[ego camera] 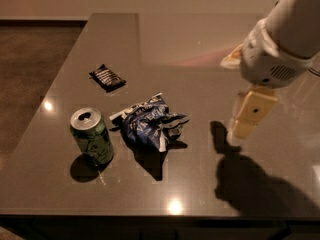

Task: Pick blue chip bag

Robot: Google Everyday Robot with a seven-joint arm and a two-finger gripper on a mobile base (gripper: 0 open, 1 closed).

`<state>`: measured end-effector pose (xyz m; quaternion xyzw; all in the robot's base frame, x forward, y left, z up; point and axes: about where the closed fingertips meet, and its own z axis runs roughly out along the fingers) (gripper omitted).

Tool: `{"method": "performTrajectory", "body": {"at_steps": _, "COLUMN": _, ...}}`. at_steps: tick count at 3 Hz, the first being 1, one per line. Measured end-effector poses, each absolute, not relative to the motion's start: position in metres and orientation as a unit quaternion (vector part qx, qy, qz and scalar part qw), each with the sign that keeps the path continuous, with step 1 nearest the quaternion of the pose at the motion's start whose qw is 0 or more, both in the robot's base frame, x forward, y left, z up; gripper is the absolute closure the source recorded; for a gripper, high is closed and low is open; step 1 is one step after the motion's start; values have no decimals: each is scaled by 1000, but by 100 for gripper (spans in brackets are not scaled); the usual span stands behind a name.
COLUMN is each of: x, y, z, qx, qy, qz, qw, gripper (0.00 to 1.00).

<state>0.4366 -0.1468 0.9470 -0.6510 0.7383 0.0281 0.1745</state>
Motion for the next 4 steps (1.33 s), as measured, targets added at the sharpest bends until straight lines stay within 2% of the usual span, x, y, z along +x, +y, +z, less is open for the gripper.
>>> {"method": "performTrajectory", "body": {"at_steps": 3, "x": 462, "y": -44, "z": 861, "qx": -688, "qy": 712, "qz": 53, "qw": 132, "gripper": 0}}
{"method": "performTrajectory", "body": {"at_steps": 4, "x": 473, "y": -34, "z": 844, "qx": -682, "qy": 720, "qz": 64, "qw": 108, "gripper": 18}}
